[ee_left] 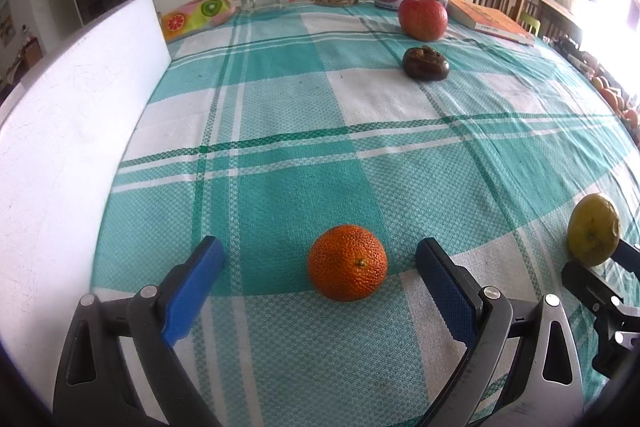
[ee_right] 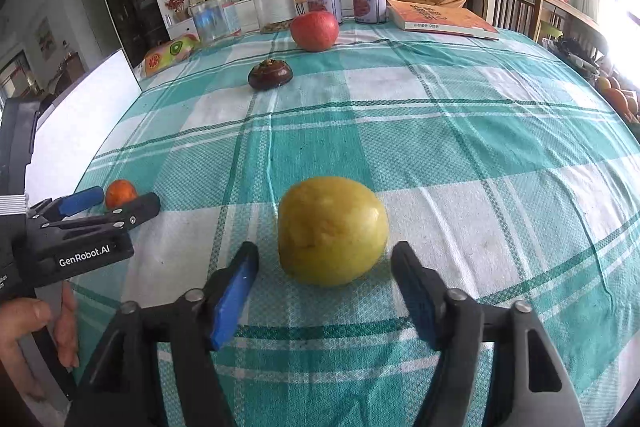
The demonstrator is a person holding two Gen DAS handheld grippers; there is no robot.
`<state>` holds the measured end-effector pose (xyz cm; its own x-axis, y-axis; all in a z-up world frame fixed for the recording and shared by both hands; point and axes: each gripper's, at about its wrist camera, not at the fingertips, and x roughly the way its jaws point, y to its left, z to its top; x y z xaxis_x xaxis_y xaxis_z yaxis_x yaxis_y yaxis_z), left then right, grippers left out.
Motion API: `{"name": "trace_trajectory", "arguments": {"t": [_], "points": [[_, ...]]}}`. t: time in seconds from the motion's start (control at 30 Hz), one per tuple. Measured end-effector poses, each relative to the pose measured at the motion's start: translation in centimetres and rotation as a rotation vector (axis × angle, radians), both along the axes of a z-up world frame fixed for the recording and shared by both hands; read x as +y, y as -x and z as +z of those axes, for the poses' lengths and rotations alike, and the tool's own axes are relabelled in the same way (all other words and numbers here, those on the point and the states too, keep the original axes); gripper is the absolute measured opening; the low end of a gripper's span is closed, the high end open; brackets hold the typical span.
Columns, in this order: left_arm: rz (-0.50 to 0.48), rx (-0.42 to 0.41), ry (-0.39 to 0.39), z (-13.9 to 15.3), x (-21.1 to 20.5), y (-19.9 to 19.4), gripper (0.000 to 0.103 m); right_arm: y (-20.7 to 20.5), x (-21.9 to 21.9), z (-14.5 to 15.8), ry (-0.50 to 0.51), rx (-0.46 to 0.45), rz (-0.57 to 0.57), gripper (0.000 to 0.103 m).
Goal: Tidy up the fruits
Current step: 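Lower the yellow fruit with the right tool while the left tool grasps the tangerine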
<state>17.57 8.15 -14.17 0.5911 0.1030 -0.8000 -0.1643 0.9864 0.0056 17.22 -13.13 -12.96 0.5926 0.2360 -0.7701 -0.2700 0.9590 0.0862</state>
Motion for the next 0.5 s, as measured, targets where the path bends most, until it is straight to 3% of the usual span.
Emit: {"name": "trace_trajectory", "arguments": {"t": [0.5], "points": [[0.0, 0.0, 0.0, -0.01, 0.0, -0.02, 0.098, -0.42, 0.33, -0.43, 0.004, 0.025, 0.019, 0.097]]}}
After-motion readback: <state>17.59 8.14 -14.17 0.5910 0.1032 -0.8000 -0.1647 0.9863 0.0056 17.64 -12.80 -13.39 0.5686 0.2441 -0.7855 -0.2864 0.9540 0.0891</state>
